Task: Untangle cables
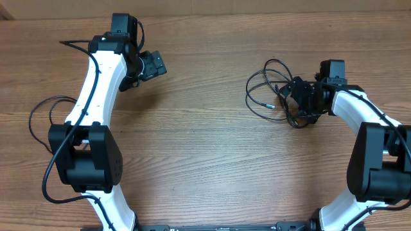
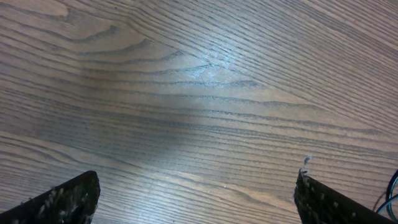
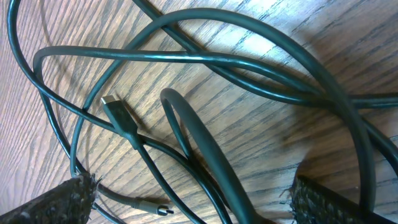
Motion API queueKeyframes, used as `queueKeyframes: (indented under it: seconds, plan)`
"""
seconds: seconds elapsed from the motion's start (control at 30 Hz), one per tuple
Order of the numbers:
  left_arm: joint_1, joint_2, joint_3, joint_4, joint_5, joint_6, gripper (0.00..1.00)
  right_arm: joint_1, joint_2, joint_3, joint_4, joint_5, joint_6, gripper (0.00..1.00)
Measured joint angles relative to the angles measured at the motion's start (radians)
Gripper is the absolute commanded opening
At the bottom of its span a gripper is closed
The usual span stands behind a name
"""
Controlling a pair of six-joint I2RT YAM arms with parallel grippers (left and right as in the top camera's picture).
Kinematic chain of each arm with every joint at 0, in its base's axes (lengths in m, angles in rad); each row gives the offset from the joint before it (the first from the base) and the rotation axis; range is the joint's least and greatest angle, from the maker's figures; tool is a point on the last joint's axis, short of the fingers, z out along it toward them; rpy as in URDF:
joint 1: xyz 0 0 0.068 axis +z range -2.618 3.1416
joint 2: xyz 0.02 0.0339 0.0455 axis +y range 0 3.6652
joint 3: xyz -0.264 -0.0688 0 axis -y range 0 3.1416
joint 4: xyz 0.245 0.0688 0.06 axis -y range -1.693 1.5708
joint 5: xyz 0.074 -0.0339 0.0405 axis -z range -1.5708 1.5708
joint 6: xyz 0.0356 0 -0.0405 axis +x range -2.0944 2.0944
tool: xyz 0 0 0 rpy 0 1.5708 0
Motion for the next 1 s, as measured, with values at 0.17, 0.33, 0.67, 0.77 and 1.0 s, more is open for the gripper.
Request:
queueKeyframes:
  seconds: [0.17,0.33,0.67,0.77,1.0]
  plan:
    - [0.0,0.0,0.0,0.0,0.0,0.0,0.99,0.0,0.0,0.0,0.0,0.0,0.0,1.0]
    - [0.0,0.0,0.0,0.0,0.0,0.0,1.0,0.0,0.0,-0.002,0.031,0.007,0.001,1.0]
    - [0.0,0.0,0.0,0.0,0.0,0.0,1.0,-0.011,0.019,-0.016,0.186,-0.064,0.048,1.0]
    - [0.0,0.0,0.0,0.0,0.0,0.0,0.99,-0.013,0.023,-0.017,0.175,-0.134,0.057,0.97]
    - [0.0,0.0,0.0,0.0,0.0,0.0,1.0,-0.016,0.048,-0.041,0.108,-0.21,0.024,0.04]
